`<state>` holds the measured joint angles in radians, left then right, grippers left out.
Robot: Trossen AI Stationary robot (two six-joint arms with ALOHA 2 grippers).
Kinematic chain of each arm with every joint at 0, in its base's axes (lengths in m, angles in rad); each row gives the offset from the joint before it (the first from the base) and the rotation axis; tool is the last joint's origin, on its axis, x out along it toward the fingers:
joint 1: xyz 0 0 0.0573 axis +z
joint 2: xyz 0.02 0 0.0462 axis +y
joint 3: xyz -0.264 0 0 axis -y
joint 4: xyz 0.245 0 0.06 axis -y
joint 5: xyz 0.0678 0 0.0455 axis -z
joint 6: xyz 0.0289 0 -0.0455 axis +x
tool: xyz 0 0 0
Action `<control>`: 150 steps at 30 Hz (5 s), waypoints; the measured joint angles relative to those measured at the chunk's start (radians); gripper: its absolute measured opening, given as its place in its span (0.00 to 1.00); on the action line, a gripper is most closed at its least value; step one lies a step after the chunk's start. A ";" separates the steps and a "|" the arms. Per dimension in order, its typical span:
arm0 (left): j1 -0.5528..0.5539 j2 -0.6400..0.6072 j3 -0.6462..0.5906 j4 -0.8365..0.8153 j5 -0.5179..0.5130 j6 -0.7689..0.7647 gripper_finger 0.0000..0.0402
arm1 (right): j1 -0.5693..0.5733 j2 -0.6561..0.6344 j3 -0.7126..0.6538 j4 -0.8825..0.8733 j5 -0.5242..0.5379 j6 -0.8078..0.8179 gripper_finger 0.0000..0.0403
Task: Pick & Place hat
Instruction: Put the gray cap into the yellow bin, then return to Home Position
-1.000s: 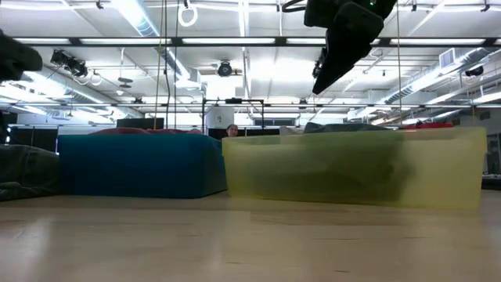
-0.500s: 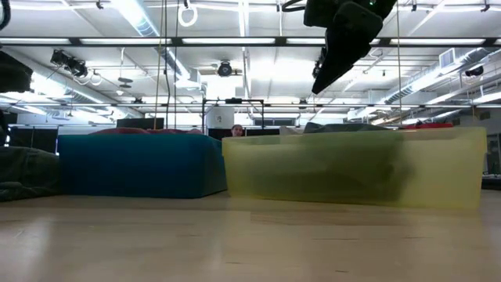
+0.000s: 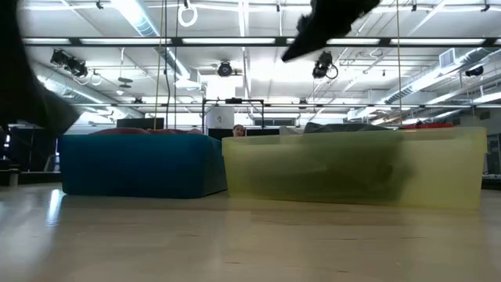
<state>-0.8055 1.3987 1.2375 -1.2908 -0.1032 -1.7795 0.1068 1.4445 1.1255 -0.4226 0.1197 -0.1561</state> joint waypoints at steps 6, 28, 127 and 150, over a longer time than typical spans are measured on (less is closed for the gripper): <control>0.008 0.090 0.221 -0.207 -0.052 0.299 0.00 | 0.026 0.000 0.000 0.149 -0.073 -0.094 0.41; 0.399 0.330 0.261 0.366 -0.522 1.293 0.01 | 0.070 0.170 0.001 0.450 0.000 -0.078 0.41; 0.421 0.060 0.278 -0.021 -0.745 1.025 0.34 | 0.116 -0.296 -0.050 -0.136 0.015 -0.186 0.40; 0.206 -0.651 -0.553 0.821 -0.790 1.146 0.34 | 0.122 -0.896 -0.450 0.188 0.082 0.036 0.37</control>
<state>-0.5994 0.7477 0.6843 -0.4700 -0.8932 -0.6333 0.2287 0.5484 0.6756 -0.2348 0.2015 -0.1206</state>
